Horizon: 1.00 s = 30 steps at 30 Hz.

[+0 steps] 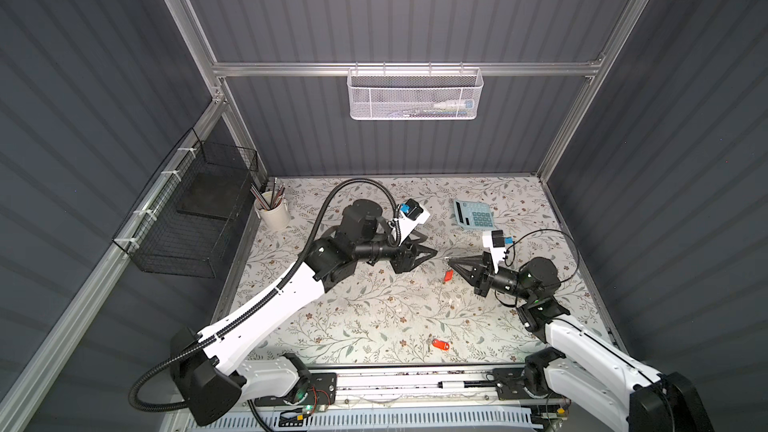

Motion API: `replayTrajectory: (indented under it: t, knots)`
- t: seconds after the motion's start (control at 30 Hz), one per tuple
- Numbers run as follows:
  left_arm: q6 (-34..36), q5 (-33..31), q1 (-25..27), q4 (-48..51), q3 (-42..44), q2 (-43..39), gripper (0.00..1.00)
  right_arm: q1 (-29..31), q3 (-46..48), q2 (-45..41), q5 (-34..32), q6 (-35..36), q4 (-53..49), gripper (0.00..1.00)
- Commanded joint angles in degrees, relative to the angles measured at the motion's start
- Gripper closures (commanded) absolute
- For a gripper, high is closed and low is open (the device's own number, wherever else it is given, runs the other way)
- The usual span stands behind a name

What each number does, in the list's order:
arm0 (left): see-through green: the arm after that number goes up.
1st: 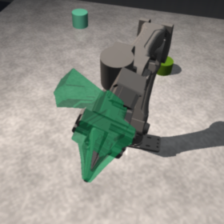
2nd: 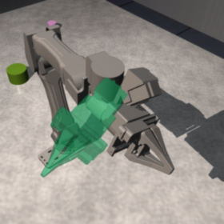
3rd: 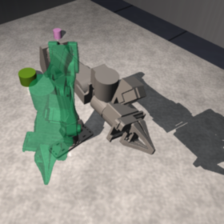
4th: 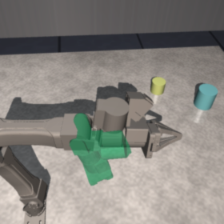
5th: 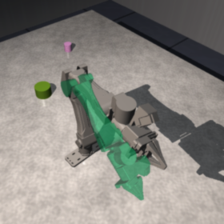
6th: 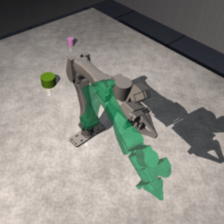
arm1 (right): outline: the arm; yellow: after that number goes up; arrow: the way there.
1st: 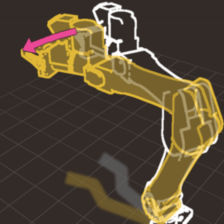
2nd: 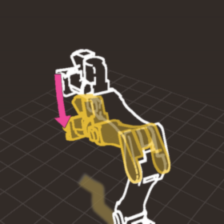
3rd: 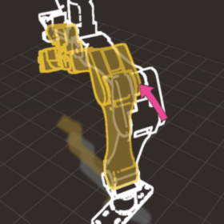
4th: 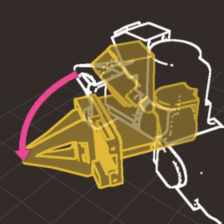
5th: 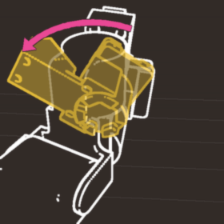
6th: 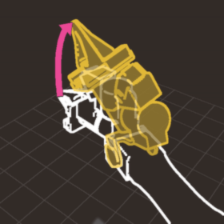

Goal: Put the keys on the keyring

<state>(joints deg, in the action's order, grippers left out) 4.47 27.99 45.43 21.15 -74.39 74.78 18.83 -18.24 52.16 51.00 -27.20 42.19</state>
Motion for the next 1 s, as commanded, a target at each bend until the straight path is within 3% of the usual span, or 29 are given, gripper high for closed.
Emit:
replayTrajectory:
  t: [0.0, 0.2, 0.47, 0.97]
  knots:
    - [10.7, 2.7, 0.1, 16.6, -7.1, 5.2, 0.5, 0.5, -4.2, -2.6, 1.2, 7.4, -8.7, 1.0]
    - [15.6, 3.8, 0.2, 25.6, -19.8, 14.4, 0.51, 2.5, -4.7, -4.7, -0.7, 10.9, -13.0, 1.0]
    - [20.4, 5.5, 1.0, 36.3, -30.2, 22.2, 0.55, 3.4, -7.8, -4.9, -2.0, 14.5, -20.1, 1.0]
    - [22.8, 0.1, 2.9, 45.7, -38.7, 29.1, 0.64, 3.4, -8.7, -4.0, -1.1, 15.9, -19.4, 1.0]
